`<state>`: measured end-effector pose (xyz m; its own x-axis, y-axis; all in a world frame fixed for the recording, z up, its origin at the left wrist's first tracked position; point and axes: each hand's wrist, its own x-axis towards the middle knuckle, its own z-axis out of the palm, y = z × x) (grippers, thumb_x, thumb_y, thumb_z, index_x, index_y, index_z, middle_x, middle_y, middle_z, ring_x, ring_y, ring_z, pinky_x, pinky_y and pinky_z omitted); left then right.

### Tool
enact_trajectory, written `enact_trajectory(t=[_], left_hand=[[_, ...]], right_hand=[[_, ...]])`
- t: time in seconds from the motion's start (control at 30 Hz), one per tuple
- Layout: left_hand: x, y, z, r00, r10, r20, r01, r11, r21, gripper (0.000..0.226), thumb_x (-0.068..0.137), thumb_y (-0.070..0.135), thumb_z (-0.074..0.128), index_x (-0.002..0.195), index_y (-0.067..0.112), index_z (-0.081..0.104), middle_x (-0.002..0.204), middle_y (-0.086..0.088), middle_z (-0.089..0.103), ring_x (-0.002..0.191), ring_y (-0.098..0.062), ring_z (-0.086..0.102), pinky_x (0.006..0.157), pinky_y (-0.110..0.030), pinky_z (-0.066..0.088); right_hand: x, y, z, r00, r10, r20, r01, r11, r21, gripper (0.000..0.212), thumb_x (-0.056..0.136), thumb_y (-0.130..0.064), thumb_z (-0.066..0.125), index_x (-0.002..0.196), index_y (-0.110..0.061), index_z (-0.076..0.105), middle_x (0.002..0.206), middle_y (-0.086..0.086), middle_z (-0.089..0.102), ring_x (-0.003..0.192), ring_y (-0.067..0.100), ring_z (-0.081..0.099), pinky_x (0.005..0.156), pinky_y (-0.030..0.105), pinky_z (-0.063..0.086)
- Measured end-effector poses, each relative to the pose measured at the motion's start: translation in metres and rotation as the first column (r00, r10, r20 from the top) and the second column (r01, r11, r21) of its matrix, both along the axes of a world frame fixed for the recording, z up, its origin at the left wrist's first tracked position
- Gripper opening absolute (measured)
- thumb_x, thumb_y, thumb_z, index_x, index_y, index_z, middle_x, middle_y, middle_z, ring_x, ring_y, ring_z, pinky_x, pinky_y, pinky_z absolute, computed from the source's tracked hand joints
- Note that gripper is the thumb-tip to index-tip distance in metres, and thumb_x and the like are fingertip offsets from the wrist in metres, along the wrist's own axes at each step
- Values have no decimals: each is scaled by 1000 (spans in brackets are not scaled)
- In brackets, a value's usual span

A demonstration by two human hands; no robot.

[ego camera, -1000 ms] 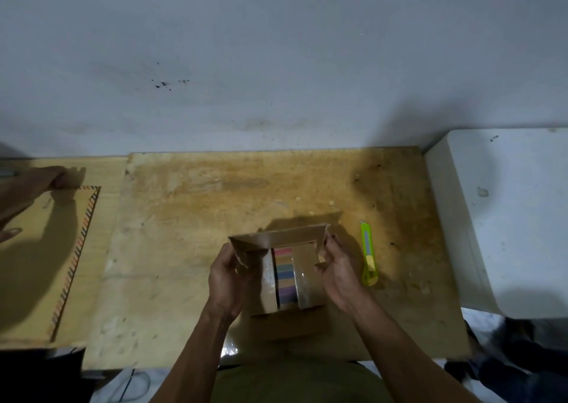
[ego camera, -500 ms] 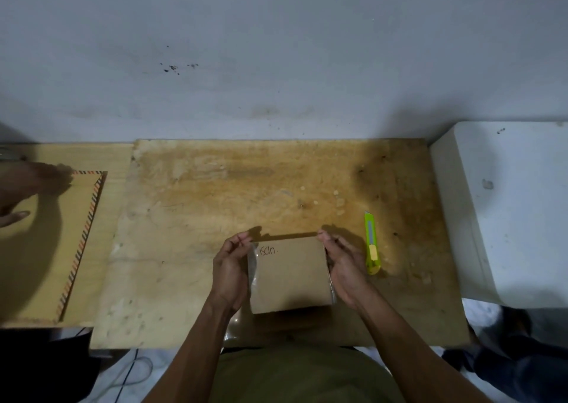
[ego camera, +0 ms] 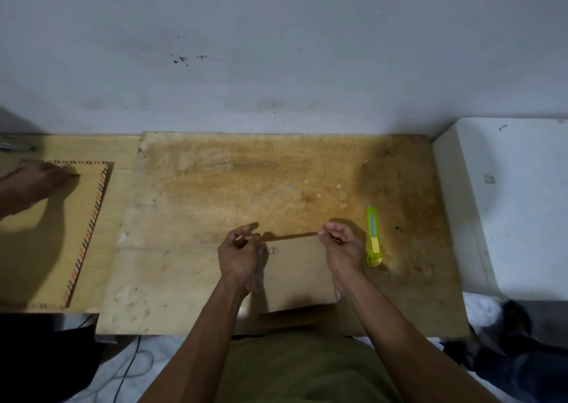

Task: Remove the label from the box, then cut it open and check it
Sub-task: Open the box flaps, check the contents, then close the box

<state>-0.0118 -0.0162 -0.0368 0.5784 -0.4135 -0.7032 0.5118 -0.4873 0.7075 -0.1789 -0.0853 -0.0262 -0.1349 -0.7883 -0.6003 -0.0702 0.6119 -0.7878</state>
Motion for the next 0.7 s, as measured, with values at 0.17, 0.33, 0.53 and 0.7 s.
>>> enact_trajectory(t=[0.17, 0.33, 0.53, 0.7], left_hand=[[-8, 6, -7, 992, -30, 126, 1, 976, 220, 26, 82, 12, 67, 106, 21, 62, 102, -7, 71, 90, -26, 70, 86, -45, 59], [-11, 9, -1, 986, -63, 157, 16, 959, 283, 25, 88, 22, 62, 112, 19, 60, 101, -8, 69, 78, -22, 67, 69, -34, 57], [-8, 9, 2, 981, -139, 135, 98, 958, 270, 33, 88, 7, 59, 117, 20, 52, 101, -12, 68, 63, -19, 63, 47, -24, 47], [-9, 9, 1, 983, -132, 124, 95, 958, 272, 37, 87, 5, 64, 118, 21, 52, 103, -13, 68, 74, -23, 68, 61, -34, 59]], right_hand=[[3, 6, -2, 994, -58, -88, 66, 995, 81, 16, 84, -14, 75, 99, -17, 70, 92, -3, 69, 78, 8, 60, 65, 16, 46], [1, 7, -3, 987, -5, -161, 27, 991, 131, 21, 85, -18, 73, 105, -19, 69, 94, 0, 68, 71, 4, 56, 69, 21, 43], [1, 4, -2, 990, 68, -123, -47, 985, 163, 23, 89, -10, 65, 110, -18, 65, 100, 2, 67, 74, 7, 57, 60, 19, 45], [1, 5, -3, 980, 136, -147, -111, 980, 166, 23, 90, -5, 55, 103, -23, 63, 107, 4, 67, 84, 15, 62, 68, 24, 50]])
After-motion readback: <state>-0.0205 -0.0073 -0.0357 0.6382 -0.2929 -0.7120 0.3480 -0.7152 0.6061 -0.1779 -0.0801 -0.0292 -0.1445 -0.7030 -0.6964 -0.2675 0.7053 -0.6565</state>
